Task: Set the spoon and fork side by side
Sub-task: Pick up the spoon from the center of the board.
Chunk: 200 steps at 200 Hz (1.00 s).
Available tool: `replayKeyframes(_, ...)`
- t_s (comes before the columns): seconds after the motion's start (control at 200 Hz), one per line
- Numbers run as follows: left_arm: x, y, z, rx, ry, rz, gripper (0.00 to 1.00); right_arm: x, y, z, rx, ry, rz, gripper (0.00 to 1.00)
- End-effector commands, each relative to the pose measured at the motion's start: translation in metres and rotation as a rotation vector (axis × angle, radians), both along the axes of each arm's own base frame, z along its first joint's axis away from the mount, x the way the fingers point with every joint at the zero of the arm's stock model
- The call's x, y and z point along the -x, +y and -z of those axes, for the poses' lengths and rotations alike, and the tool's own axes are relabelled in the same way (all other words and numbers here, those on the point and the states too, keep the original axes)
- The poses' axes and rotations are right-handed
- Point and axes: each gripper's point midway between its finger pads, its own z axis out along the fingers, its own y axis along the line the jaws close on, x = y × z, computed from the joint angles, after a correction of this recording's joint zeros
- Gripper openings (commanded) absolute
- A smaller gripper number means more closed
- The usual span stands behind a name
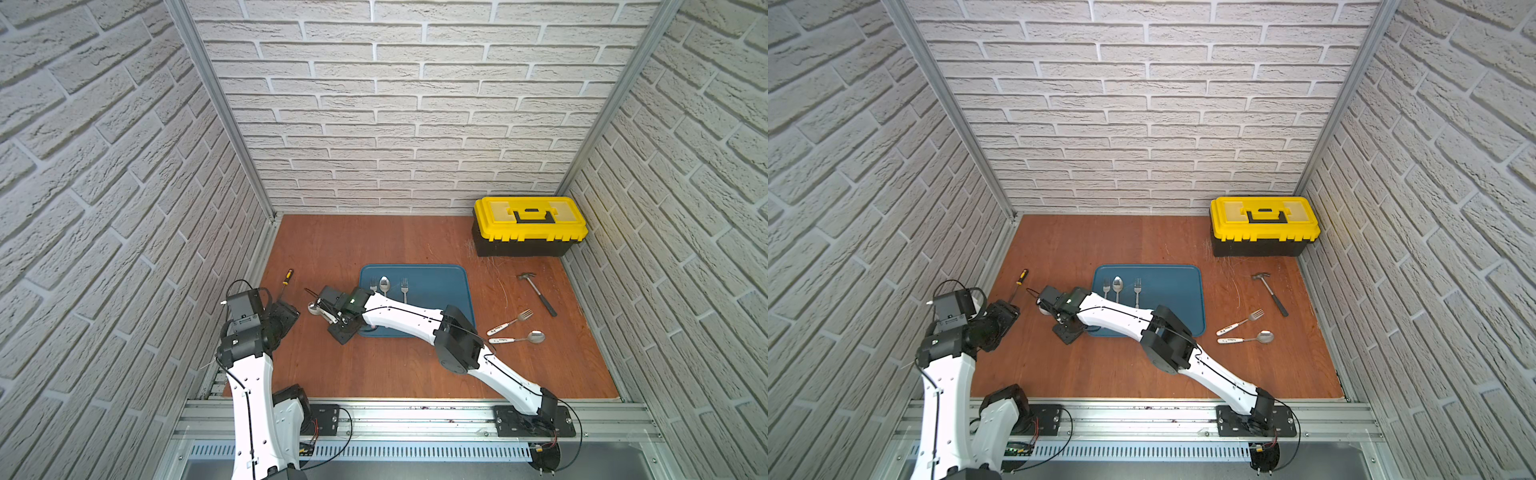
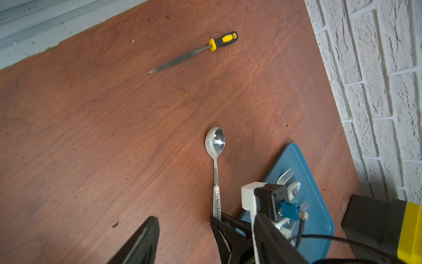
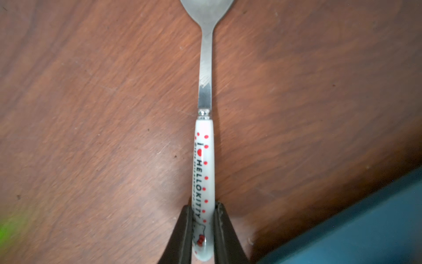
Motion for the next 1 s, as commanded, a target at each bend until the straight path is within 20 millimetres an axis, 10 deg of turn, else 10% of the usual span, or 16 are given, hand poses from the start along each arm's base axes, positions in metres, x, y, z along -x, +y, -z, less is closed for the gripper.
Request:
replayKeyframes(0.0,-0.004,0.001,0.001,-0.013,-0.021,0.016,0.7,0.02,-0.015,0.021,0.024,0.134,0.051,0.02)
replayKeyframes(0.995,-0.005,0.0,0.001,-0.009,-0.026,0.021,0.7,0.006,0.001,-0.059,-0.241,0.035,0.138,0.02)
